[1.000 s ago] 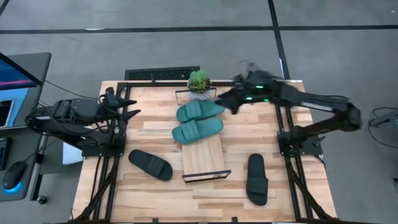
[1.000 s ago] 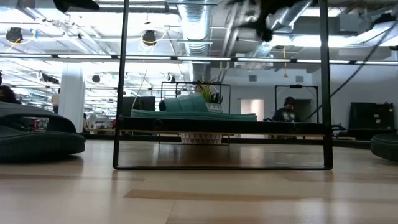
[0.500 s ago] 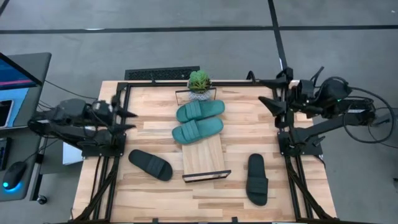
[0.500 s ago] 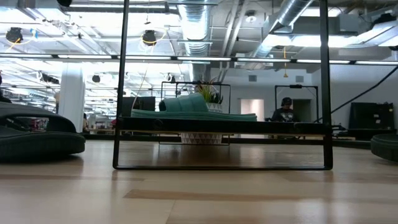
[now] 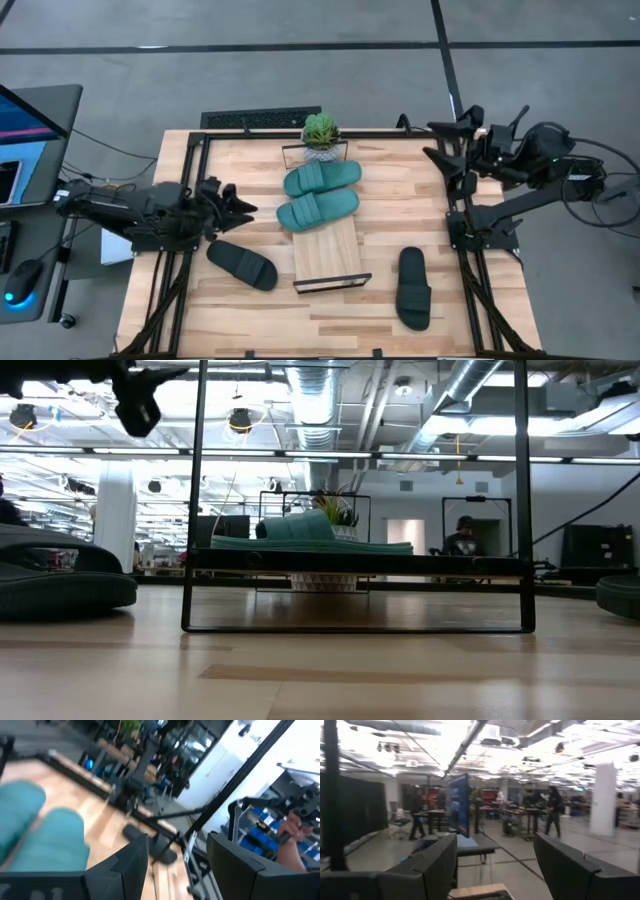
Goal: Pick and place slides into the shelf
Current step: Put the blue slides on the shelf
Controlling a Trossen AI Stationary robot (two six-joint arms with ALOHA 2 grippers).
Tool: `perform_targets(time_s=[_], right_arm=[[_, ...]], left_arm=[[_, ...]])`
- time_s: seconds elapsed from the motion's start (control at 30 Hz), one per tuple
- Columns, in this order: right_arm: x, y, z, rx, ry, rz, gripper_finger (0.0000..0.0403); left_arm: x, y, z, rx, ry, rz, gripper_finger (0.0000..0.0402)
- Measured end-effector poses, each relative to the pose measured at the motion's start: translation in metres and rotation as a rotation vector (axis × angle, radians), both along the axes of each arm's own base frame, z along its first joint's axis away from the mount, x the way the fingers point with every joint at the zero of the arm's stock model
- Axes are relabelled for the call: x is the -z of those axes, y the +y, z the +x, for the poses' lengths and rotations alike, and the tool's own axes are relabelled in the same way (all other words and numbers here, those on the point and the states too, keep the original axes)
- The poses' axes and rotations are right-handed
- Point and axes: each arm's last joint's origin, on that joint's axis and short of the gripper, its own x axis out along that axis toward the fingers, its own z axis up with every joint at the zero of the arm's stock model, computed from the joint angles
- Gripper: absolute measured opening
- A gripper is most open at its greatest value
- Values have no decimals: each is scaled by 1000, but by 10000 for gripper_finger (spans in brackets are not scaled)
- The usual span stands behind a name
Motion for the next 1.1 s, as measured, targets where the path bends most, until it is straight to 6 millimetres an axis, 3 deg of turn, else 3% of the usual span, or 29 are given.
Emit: perform_targets(time_s=[0.27,0.37,0.47,0.53,0.73,1.1], right_arm=[[0,-3,-13,11,-2,30,256],[0,-3,-13,11,0,30,256],[2,-3,-11,12,14,28,256],[3,-3,-11,11,25,26,256],[9,-2,-10,11,81,48,256],[12,-5,-10,83,109,69,256]], left_arm=[[13,0,5,5,126,28,175],[16,0,4,10,187,35,126],[11,0,2,12,266,81,38],[5,0,0,18,314,119,13],[-8,-4,3,182,445,248,0],[12,-9,44,333,853,602,0]])
